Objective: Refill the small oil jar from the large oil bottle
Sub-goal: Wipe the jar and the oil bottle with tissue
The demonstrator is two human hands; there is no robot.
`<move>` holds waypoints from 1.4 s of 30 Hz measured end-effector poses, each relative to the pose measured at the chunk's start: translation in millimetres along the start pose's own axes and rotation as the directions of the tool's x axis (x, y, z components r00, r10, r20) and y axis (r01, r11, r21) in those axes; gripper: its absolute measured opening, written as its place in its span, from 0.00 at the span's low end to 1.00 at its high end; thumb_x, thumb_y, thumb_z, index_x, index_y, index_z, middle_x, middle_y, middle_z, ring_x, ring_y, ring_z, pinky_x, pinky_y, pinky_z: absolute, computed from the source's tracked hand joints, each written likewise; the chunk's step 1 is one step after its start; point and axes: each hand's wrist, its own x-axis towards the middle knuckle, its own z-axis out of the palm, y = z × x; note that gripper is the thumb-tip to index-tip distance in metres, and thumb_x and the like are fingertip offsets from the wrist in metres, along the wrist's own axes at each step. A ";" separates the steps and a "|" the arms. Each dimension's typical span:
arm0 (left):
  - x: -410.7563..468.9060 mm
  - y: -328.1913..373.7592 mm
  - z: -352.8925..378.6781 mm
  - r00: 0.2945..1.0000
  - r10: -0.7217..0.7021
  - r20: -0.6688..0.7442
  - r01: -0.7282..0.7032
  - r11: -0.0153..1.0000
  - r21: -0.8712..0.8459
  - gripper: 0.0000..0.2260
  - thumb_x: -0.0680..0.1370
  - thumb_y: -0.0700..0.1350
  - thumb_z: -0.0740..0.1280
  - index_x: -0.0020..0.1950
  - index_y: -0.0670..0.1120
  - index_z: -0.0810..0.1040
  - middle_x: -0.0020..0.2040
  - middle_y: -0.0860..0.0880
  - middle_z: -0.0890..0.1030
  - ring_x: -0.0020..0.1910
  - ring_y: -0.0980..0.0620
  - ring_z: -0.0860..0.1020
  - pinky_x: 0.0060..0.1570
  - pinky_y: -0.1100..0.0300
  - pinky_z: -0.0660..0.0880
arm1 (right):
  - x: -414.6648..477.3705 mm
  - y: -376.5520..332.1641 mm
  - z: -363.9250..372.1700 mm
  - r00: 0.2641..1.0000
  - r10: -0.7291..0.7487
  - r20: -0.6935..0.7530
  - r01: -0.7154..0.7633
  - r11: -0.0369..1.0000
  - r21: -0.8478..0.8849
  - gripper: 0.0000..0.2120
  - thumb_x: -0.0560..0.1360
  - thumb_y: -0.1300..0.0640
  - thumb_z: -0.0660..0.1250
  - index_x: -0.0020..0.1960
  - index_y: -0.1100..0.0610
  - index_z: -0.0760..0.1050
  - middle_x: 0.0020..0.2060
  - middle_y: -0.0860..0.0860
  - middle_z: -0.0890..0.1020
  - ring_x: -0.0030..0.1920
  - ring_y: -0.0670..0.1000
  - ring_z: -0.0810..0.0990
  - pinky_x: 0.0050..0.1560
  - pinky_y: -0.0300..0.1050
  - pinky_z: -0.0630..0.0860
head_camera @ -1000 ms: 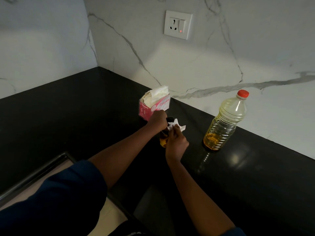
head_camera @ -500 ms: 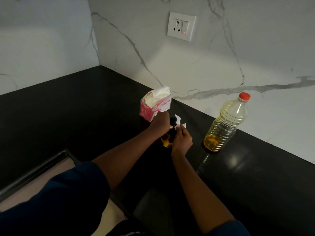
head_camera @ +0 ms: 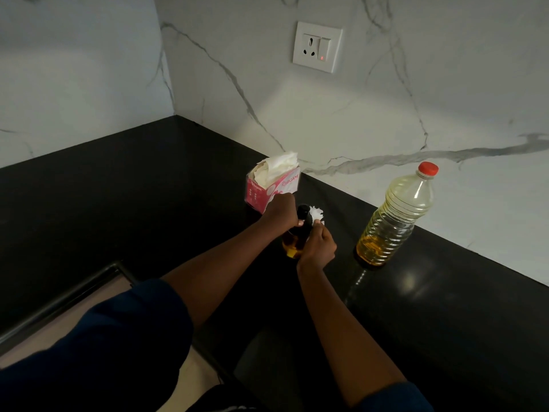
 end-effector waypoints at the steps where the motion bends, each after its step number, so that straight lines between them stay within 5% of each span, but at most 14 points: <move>1: 0.5 -0.5 -0.4 1.000 0.002 0.004 -0.001 1.000 -0.008 0.19 0.73 0.46 0.71 0.58 0.37 0.75 0.55 0.41 0.80 0.56 0.46 0.78 0.54 0.59 0.72 | -0.5 1.8 -1.3 1.000 0.021 0.000 -0.021 1.000 -0.001 0.17 0.78 0.55 0.61 0.31 0.53 0.73 0.30 0.48 0.74 0.31 0.43 0.70 0.34 0.39 0.68; 8: 2.0 -3.7 -0.5 1.000 0.015 0.010 -0.015 1.000 -0.008 0.20 0.72 0.46 0.72 0.59 0.37 0.75 0.56 0.41 0.80 0.56 0.45 0.78 0.55 0.58 0.72 | -9.9 26.8 -8.0 0.993 0.113 -0.031 -0.115 0.992 -0.056 0.10 0.78 0.57 0.61 0.42 0.53 0.79 0.36 0.46 0.77 0.39 0.45 0.75 0.45 0.42 0.73; 14: -0.2 -4.5 -2.6 0.999 0.035 0.007 -0.034 0.999 -0.036 0.18 0.72 0.48 0.72 0.55 0.37 0.75 0.52 0.41 0.80 0.53 0.46 0.79 0.46 0.62 0.70 | -30.2 12.8 -0.1 0.998 -0.049 -0.049 0.044 0.996 -0.081 0.15 0.79 0.60 0.61 0.65 0.60 0.73 0.59 0.52 0.79 0.53 0.45 0.77 0.51 0.36 0.73; 17: -0.7 -4.2 -3.8 0.998 0.049 0.029 -0.049 0.999 -0.022 0.19 0.72 0.49 0.71 0.54 0.36 0.75 0.52 0.40 0.80 0.53 0.44 0.79 0.45 0.60 0.70 | -29.2 7.2 0.4 0.992 -0.116 -0.039 0.111 0.988 -0.108 0.16 0.79 0.62 0.60 0.66 0.59 0.72 0.59 0.52 0.79 0.51 0.43 0.75 0.49 0.32 0.72; 20: 0.1 -2.7 -5.4 0.998 0.046 0.052 -0.044 0.999 -0.025 0.17 0.74 0.48 0.70 0.54 0.36 0.75 0.52 0.40 0.80 0.53 0.45 0.78 0.45 0.62 0.68 | -19.3 6.6 -2.0 0.992 -0.122 -0.013 0.118 0.981 -0.157 0.16 0.79 0.63 0.58 0.65 0.57 0.73 0.54 0.51 0.81 0.51 0.48 0.79 0.53 0.42 0.77; 28: 4.3 -3.4 -2.8 0.998 0.053 0.018 -0.054 0.997 0.056 0.15 0.73 0.46 0.70 0.54 0.37 0.76 0.52 0.41 0.80 0.52 0.47 0.78 0.46 0.62 0.69 | -10.2 19.1 -15.0 0.987 0.145 0.076 -0.113 0.940 -0.321 0.19 0.77 0.69 0.55 0.64 0.59 0.74 0.52 0.54 0.80 0.44 0.50 0.79 0.46 0.45 0.78; 32: 4.3 -3.0 -6.3 0.990 0.125 0.073 -0.124 0.992 -0.010 0.22 0.73 0.41 0.70 0.65 0.40 0.71 0.62 0.42 0.76 0.63 0.45 0.73 0.60 0.58 0.69 | -17.7 16.0 -10.8 0.999 0.042 0.012 -0.037 0.963 -0.265 0.18 0.77 0.68 0.56 0.63 0.58 0.75 0.56 0.54 0.80 0.44 0.47 0.79 0.43 0.40 0.77; 35: 4.6 -5.6 -10.4 0.982 0.142 0.128 -0.141 0.990 -0.019 0.23 0.73 0.41 0.70 0.67 0.41 0.70 0.63 0.42 0.76 0.64 0.45 0.73 0.62 0.57 0.69 | -20.8 6.4 -5.4 0.998 -0.059 0.026 0.064 0.967 -0.249 0.21 0.77 0.69 0.56 0.68 0.58 0.70 0.61 0.53 0.78 0.42 0.43 0.78 0.35 0.27 0.73; 39: 6.9 -7.8 -8.2 0.977 0.131 0.167 -0.133 0.991 -0.003 0.22 0.74 0.44 0.69 0.67 0.41 0.71 0.61 0.42 0.77 0.61 0.45 0.74 0.58 0.57 0.71 | -15.6 -3.8 -1.8 0.991 -0.111 0.071 0.126 0.951 -0.283 0.21 0.77 0.70 0.56 0.69 0.57 0.69 0.64 0.55 0.76 0.58 0.51 0.78 0.47 0.32 0.72; 42: 6.1 -7.9 -5.6 0.978 0.113 0.173 -0.117 0.993 0.018 0.22 0.75 0.45 0.67 0.68 0.42 0.70 0.62 0.42 0.77 0.62 0.45 0.74 0.60 0.56 0.71 | -4.9 3.5 -1.6 0.991 -0.080 0.110 0.116 0.923 -0.368 0.22 0.77 0.69 0.54 0.68 0.57 0.70 0.60 0.54 0.79 0.43 0.45 0.78 0.36 0.31 0.73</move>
